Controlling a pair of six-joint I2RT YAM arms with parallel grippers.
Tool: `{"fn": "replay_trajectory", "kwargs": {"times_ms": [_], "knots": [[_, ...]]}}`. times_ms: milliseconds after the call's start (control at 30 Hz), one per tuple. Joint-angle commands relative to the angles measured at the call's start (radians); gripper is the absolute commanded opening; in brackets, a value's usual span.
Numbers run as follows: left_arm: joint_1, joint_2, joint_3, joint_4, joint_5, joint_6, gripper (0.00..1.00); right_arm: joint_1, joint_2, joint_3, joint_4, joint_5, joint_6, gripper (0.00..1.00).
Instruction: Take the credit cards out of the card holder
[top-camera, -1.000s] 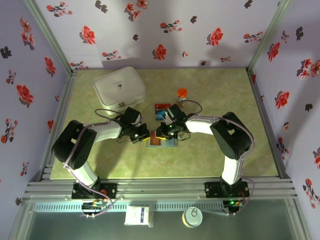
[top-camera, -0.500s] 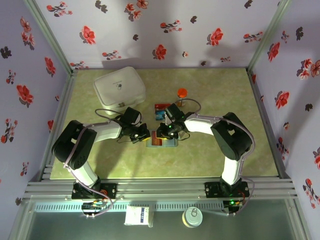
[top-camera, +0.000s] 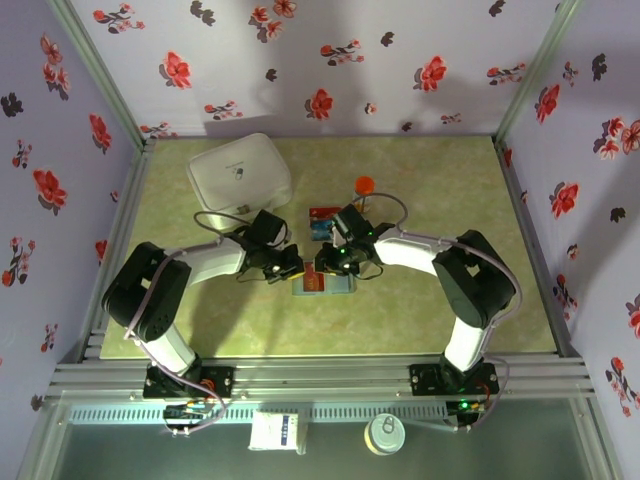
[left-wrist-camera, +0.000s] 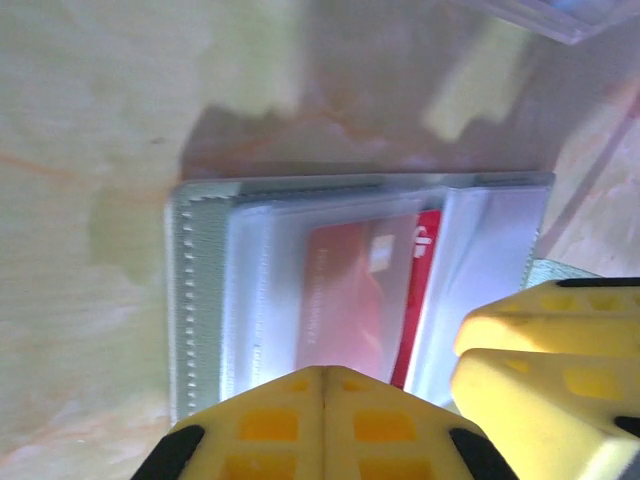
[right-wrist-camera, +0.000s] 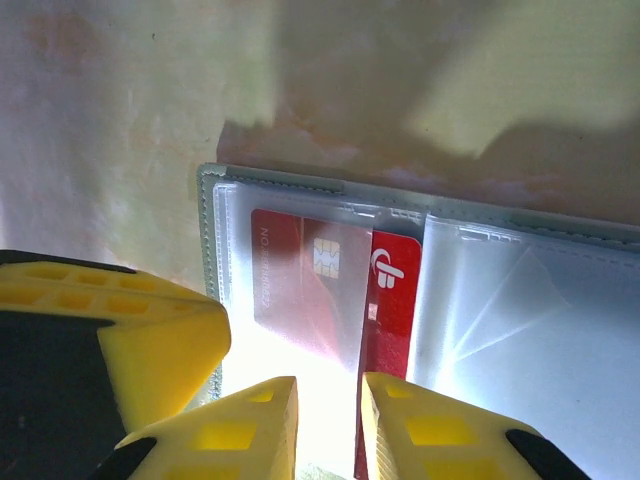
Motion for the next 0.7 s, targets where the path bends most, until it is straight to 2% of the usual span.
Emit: {"fn": "replay_trajectory", "kwargs": {"times_ms": [0, 667], "knots": [[-0.01, 0.014, 0.025, -0.054, -0.026, 0.029, 0.0, 0.002, -0.019, -0.022, -0.026, 0.03, -0.008, 0.25], [-0.011, 0.068, 0.002, -0.05, -0.043, 0.038, 0.0, 0.002, 0.039, -0.024, -0.021, 0.011, 0.008, 0.26]]}}
